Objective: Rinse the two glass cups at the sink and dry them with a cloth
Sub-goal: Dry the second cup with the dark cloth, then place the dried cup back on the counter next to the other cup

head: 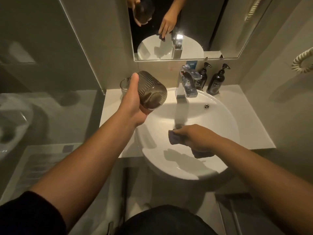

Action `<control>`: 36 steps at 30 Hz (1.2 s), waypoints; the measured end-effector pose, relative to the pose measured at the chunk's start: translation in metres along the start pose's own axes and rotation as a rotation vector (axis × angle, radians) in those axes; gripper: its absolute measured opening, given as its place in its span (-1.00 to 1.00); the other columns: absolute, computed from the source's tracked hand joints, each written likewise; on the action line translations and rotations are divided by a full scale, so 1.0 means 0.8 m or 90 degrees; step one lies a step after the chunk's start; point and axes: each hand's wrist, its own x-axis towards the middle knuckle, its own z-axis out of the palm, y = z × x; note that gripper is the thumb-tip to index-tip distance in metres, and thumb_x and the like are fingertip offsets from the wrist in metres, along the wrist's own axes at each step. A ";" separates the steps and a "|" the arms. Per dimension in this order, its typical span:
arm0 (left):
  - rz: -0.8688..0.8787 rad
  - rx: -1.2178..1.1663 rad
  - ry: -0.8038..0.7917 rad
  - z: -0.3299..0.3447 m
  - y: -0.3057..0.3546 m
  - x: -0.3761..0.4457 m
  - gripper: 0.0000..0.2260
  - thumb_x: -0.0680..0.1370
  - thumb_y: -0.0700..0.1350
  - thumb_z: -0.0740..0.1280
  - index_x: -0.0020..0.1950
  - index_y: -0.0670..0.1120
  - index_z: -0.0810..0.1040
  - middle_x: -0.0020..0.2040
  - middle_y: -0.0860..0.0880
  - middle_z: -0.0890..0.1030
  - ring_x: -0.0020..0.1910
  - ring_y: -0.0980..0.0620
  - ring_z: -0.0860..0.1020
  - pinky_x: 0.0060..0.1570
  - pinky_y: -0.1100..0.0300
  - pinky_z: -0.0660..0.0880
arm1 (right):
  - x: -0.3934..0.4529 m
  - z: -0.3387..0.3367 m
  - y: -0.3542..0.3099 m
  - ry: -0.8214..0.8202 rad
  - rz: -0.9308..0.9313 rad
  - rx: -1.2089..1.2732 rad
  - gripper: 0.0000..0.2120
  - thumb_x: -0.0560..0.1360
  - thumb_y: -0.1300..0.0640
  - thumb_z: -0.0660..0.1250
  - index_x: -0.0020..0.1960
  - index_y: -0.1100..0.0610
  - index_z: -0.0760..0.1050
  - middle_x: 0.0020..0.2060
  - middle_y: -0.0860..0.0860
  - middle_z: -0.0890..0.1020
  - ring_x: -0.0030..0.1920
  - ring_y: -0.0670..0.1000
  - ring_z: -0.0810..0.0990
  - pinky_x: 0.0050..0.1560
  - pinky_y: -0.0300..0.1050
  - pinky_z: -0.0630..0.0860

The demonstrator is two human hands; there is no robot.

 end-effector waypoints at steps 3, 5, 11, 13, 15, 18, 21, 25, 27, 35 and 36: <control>0.032 0.077 -0.018 -0.006 -0.018 -0.016 -0.68 0.59 0.20 0.30 0.11 -0.04 0.54 0.05 -0.11 0.72 0.08 -0.11 0.70 0.12 -0.06 0.63 | -0.017 0.008 0.012 0.020 0.075 0.014 -0.63 0.59 0.09 0.25 0.39 -0.07 0.44 0.27 0.06 0.56 0.17 0.15 0.53 0.15 -0.04 0.45; 0.059 0.125 -0.050 -0.012 -0.036 -0.026 -0.69 0.61 0.14 0.30 0.19 -0.06 0.53 0.07 -0.08 0.72 0.10 -0.08 0.69 0.08 -0.03 0.64 | -0.032 0.015 0.020 0.026 0.128 0.062 -0.62 0.56 0.13 0.27 0.36 -0.07 0.46 0.26 0.06 0.58 0.16 0.14 0.54 0.19 0.02 0.48; 0.124 0.239 -0.049 -0.028 -0.084 -0.057 -0.84 0.62 0.08 0.29 0.14 0.06 0.54 0.13 -0.01 0.69 0.11 -0.01 0.67 -0.03 0.02 0.65 | -0.086 0.050 0.042 0.031 0.206 0.088 -0.62 0.58 0.16 0.23 0.39 0.01 0.42 0.28 0.06 0.56 0.19 0.13 0.53 0.16 -0.06 0.43; 0.148 0.266 -0.029 -0.034 -0.100 -0.069 -0.70 0.56 0.15 0.36 0.19 0.02 0.55 0.14 -0.04 0.69 0.14 -0.05 0.67 0.00 -0.04 0.65 | -0.102 0.064 0.047 0.053 0.219 0.054 -0.63 0.58 0.14 0.21 0.38 0.01 0.42 0.23 0.07 0.58 0.15 0.12 0.56 0.12 -0.06 0.46; 0.174 0.304 -0.003 -0.037 -0.115 -0.084 -0.43 0.40 0.25 0.43 0.30 -0.04 0.51 0.20 -0.06 0.66 0.17 -0.06 0.65 0.12 -0.14 0.62 | -0.115 0.076 0.049 0.095 0.226 0.001 -0.67 0.57 0.12 0.20 0.32 0.02 0.44 0.13 0.06 0.61 0.04 0.11 0.59 0.04 -0.02 0.54; 0.194 0.383 0.044 -0.036 -0.139 -0.107 -0.23 0.29 0.32 0.43 0.38 -0.05 0.40 0.26 -0.03 0.58 0.23 -0.03 0.59 0.24 -0.12 0.56 | -0.121 0.097 0.047 0.131 0.209 -0.038 -0.66 0.57 0.08 0.22 0.34 0.02 0.39 0.13 0.04 0.59 0.02 0.07 0.59 -0.02 -0.01 0.59; 0.218 0.474 0.069 -0.033 -0.160 -0.125 -0.32 0.48 0.19 0.43 0.50 -0.02 0.28 0.37 -0.03 0.49 0.31 -0.01 0.50 0.33 -0.02 0.47 | -0.113 0.122 0.043 0.155 0.147 -0.069 -0.64 0.58 0.01 0.22 0.36 0.03 0.36 0.17 0.04 0.56 0.07 0.05 0.55 0.00 -0.03 0.57; 0.247 0.518 0.099 -0.038 -0.186 -0.140 -0.39 0.58 0.04 0.39 0.54 -0.07 0.23 0.37 -0.04 0.47 0.30 0.03 0.48 0.24 0.17 0.42 | -0.109 0.166 0.038 0.151 0.079 -0.155 -0.47 0.56 -0.27 0.10 0.40 0.03 0.32 0.33 0.07 0.47 0.33 0.14 0.40 0.28 0.12 0.35; 0.232 0.513 0.107 -0.043 -0.194 -0.148 -0.35 0.55 0.09 0.41 0.55 -0.05 0.23 0.38 -0.04 0.47 0.32 0.00 0.49 0.28 0.10 0.46 | -0.110 0.182 0.038 0.134 0.083 -0.151 -0.32 0.52 -0.36 0.09 0.47 0.06 0.20 0.42 0.09 0.37 0.45 0.17 0.27 0.41 0.26 0.18; 0.200 0.493 0.138 -0.051 -0.197 -0.178 -0.08 0.27 0.36 0.37 0.54 0.02 0.23 0.41 -0.06 0.46 0.34 -0.06 0.49 0.32 -0.15 0.49 | -0.109 0.177 0.043 0.065 0.067 -0.146 -0.15 0.47 -0.37 0.18 0.55 0.09 -0.01 0.53 0.13 0.17 0.54 0.23 0.06 0.45 0.39 -0.03; 0.197 0.500 0.130 -0.051 -0.197 -0.180 -0.13 0.33 0.32 0.41 0.55 0.03 0.21 0.43 -0.06 0.44 0.36 -0.07 0.48 0.32 -0.16 0.49 | -0.110 0.171 0.043 0.039 0.066 -0.139 -0.14 0.48 -0.39 0.15 0.56 0.09 -0.04 0.55 0.13 0.10 0.55 0.24 -0.02 0.44 0.41 -0.08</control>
